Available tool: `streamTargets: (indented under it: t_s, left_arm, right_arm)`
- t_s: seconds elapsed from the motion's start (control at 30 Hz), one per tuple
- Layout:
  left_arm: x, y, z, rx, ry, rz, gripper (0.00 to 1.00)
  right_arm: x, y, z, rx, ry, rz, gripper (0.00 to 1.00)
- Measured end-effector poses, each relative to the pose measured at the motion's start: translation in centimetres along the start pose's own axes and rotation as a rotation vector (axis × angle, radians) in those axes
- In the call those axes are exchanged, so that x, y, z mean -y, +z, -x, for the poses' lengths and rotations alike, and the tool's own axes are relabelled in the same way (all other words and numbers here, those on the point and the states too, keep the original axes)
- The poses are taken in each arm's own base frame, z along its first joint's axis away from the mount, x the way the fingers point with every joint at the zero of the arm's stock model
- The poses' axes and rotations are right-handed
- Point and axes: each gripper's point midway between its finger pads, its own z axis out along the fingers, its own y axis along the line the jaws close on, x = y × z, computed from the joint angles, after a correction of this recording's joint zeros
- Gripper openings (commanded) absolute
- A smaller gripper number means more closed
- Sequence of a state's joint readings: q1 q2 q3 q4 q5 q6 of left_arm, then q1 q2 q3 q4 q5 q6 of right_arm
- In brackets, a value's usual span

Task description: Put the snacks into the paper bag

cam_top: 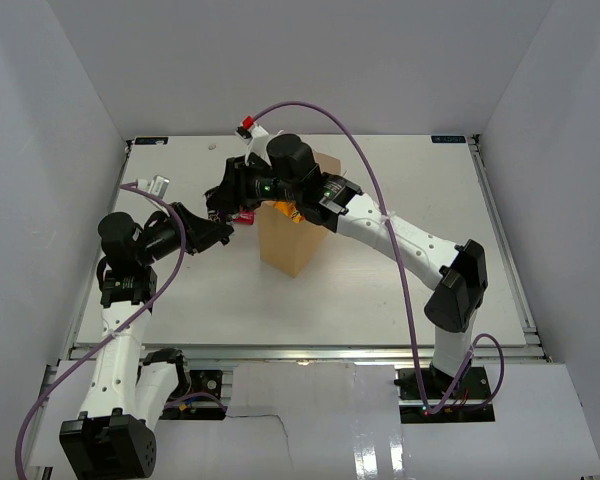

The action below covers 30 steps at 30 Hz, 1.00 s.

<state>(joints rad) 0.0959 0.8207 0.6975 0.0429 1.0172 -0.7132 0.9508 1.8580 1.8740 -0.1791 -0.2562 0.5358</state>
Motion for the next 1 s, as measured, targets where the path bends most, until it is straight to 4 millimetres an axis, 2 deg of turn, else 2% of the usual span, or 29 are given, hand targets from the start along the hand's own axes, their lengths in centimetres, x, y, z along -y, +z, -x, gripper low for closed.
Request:
streamTargets:
  t_s: [0.03,0.07,0.27,0.37,0.4,0.47,0.5,0.6,0.63,0.83,0.93,1.0]
  left_arm:
    - [0.1,0.0,0.0,0.000,0.001,-0.003,0.38]
    - [0.1,0.0,0.0,-0.001,0.002,-0.006,0.39]
    - [0.3,0.0,0.1,0.002,0.012,-0.013,0.45]
    - [0.3,0.0,0.1,0.001,0.016,-0.015,0.59]
    - [0.3,0.0,0.1,0.000,0.018,-0.016,0.68]
    - [0.4,0.0,0.2,0.001,0.026,-0.017,0.75]
    - [0.5,-0.1,0.2,0.003,0.033,-0.018,0.83]
    - [1.0,-0.2,0.6,0.013,0.065,-0.023,0.85]
    - [1.2,-0.3,0.9,0.022,0.082,-0.022,0.90]
    - [2.4,-0.4,3.4,0.083,0.186,-0.001,0.93]
    - [1.7,-0.3,3.8,0.100,0.195,0.033,0.93]
    - [0.3,-0.1,4.0,0.108,0.176,0.082,0.95]
  right_arm:
    - [-0.1,0.0,0.0,-0.001,-0.004,0.005,0.37]
    - [-0.1,0.0,0.0,-0.002,-0.004,0.008,0.28]
    - [-0.5,-0.1,0.0,-0.008,-0.029,0.037,0.14]
    - [-0.7,-0.1,0.1,-0.004,-0.044,0.051,0.10]
    - [-0.6,-0.1,0.3,-0.002,-0.048,0.055,0.08]
    - [-0.4,-0.2,0.5,0.001,-0.055,0.061,0.08]
    - [-0.3,-0.4,0.6,-0.002,-0.058,0.069,0.08]
    - [-0.1,-0.8,1.2,0.000,-0.074,0.099,0.08]
    - [0.0,-1.1,1.8,0.006,-0.089,0.121,0.08]
    - [2.0,-3.7,6.4,0.088,-0.181,0.186,0.08]
    - [3.7,-5.7,8.7,0.135,-0.243,0.158,0.08]
    - [4.6,-7.4,10.4,0.175,-0.312,0.116,0.08]
